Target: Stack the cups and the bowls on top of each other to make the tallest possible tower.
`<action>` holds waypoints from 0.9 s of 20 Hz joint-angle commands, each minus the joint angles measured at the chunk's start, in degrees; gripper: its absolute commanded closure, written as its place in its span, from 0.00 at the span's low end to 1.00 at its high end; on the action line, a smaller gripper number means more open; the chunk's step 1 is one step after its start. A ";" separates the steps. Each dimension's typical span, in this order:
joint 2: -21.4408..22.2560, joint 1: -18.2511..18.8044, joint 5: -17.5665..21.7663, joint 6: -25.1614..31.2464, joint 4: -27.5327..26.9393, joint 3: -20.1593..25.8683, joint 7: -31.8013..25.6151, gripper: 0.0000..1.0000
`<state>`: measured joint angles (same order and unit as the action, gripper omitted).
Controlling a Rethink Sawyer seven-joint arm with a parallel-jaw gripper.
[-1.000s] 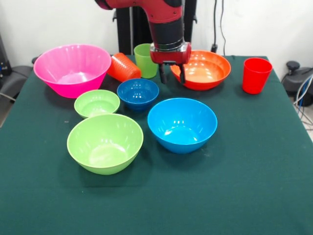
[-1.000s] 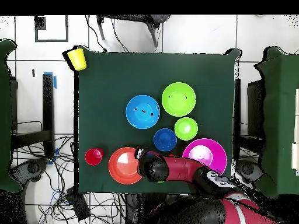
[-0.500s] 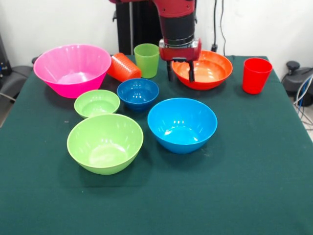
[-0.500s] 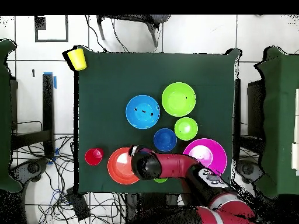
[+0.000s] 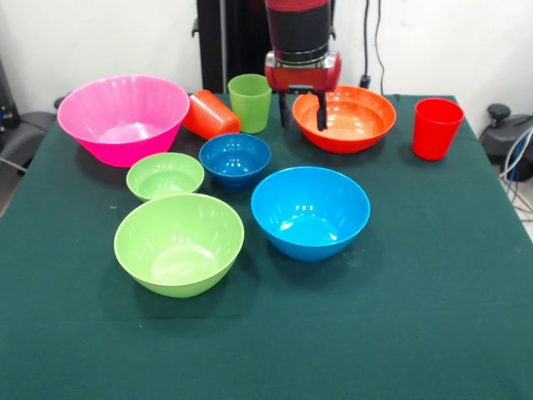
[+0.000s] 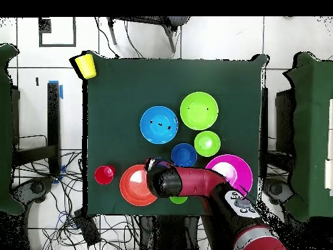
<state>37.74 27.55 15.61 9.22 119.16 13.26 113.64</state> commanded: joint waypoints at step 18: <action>1.29 -16.28 4.73 3.29 -9.48 -9.79 3.02 0.00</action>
<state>38.82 17.21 16.27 9.37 116.71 8.78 113.64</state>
